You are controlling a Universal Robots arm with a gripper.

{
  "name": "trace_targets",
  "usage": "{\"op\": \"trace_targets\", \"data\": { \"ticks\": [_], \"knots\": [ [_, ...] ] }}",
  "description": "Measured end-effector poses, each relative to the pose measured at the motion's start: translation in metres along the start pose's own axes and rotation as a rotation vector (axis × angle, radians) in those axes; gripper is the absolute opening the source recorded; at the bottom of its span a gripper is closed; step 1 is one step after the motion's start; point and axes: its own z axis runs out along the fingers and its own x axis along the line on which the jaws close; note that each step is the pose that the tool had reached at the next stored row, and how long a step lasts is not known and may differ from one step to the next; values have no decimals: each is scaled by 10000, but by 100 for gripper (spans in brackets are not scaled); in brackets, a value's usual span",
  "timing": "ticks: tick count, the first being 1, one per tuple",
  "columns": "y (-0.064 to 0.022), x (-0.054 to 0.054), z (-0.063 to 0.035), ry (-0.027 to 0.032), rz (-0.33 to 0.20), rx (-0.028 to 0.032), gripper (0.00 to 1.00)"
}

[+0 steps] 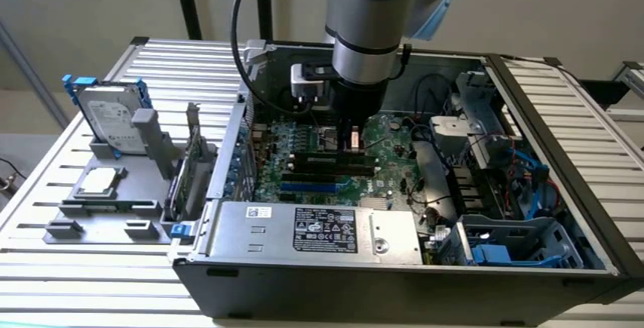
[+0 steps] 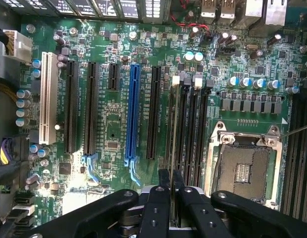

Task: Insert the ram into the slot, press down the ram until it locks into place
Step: 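Insert the ram into the slot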

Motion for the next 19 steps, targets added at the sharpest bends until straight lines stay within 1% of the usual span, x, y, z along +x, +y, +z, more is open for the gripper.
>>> {"op": "trace_targets", "data": {
  "ticks": [3, 5, 19],
  "knots": [
    [0, 0, 20, 3, -8, 48, 13],
    [-1, 0, 34, 4, -19, 64, 13],
    [4, -5, 65, 4, -47, 66, 13]
  ]
}}
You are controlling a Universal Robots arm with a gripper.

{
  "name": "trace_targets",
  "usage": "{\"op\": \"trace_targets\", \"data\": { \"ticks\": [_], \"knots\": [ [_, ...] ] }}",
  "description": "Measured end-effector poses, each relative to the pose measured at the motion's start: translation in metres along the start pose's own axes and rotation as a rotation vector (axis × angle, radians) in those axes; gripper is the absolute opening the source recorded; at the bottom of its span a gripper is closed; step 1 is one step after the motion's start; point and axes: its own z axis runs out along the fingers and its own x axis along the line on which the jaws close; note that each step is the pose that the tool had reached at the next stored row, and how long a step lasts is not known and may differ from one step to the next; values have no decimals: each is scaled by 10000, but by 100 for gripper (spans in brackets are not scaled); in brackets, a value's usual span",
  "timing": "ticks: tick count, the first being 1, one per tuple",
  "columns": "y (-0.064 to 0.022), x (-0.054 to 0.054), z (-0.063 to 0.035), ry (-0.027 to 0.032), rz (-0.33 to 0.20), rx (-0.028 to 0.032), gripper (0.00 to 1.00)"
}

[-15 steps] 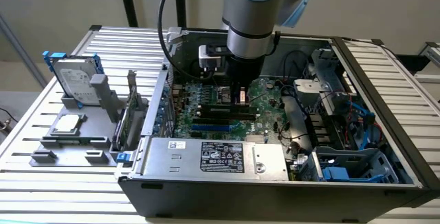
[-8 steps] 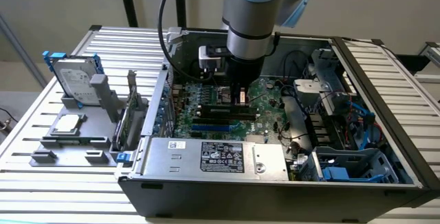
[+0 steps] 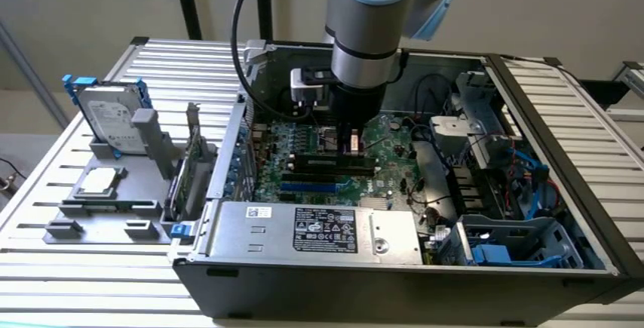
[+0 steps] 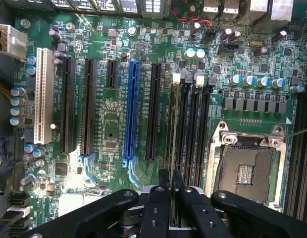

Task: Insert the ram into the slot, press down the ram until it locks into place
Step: 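Insert the ram into the slot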

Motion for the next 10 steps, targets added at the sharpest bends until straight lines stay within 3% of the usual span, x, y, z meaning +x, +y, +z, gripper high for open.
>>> {"op": "trace_targets", "data": {
  "ticks": [10],
  "knots": [
    [-1, -6, 26, 12, 33, -1, 13]
  ]
}}
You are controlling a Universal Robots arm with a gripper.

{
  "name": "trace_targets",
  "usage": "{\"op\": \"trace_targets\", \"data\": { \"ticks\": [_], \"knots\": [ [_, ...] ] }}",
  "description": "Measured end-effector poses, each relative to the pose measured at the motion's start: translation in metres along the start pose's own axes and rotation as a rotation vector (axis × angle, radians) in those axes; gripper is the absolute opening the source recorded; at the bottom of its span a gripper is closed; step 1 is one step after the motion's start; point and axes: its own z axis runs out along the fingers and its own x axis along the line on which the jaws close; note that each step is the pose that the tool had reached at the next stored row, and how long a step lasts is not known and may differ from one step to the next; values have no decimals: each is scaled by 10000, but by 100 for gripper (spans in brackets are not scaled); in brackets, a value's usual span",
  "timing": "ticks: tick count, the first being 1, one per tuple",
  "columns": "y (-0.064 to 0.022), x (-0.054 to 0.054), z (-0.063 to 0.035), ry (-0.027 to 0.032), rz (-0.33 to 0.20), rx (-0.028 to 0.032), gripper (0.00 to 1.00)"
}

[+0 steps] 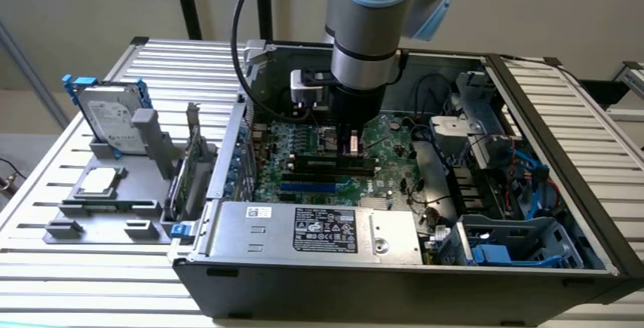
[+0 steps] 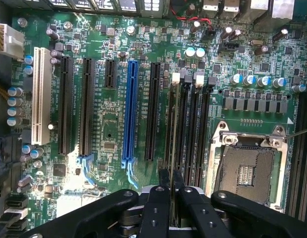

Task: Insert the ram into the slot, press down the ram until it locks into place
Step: 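Insert the ram into the slot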

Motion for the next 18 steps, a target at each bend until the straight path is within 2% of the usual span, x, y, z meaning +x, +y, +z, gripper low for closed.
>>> {"op": "trace_targets", "data": {
  "ticks": [18],
  "knots": [
    [-1, 1, 49, 1, 36, 1, 15]
  ]
}}
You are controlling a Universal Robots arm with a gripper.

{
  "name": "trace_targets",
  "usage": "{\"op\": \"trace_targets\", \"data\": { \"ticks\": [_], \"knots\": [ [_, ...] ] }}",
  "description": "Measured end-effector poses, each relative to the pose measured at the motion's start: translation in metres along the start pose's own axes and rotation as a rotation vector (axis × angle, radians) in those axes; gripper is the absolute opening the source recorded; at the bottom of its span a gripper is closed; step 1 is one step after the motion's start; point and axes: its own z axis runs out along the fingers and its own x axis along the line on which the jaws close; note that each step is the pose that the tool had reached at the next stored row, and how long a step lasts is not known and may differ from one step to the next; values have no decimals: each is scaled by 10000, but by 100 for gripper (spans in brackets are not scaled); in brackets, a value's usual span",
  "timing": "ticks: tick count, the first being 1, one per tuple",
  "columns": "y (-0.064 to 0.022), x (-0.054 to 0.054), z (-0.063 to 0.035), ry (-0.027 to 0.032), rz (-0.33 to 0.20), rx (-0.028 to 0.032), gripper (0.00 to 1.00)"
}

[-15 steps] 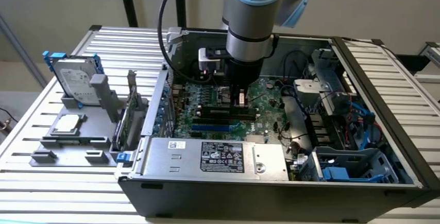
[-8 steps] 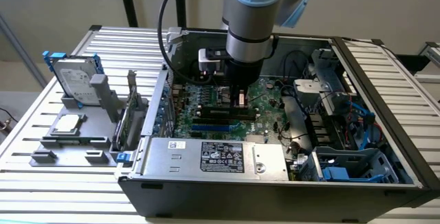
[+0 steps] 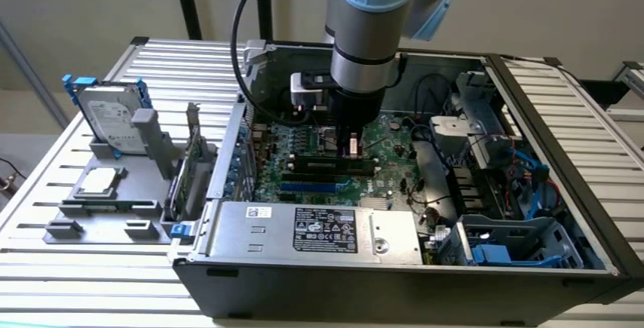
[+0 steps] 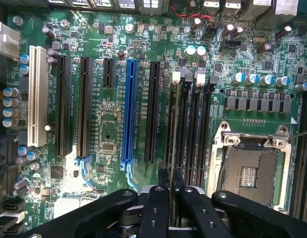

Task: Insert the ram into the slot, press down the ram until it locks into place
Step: 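Insert the ram into the slot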

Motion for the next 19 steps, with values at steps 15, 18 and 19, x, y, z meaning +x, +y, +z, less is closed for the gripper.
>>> {"op": "trace_targets", "data": {
  "ticks": [15, 18, 19],
  "knots": [
    [57, -5, -231, -17, 0, -20, 19],
    [69, -6, -231, -18, 0, -30, 10],
    [69, -6, -231, -17, -1, -30, 10]
  ]
}}
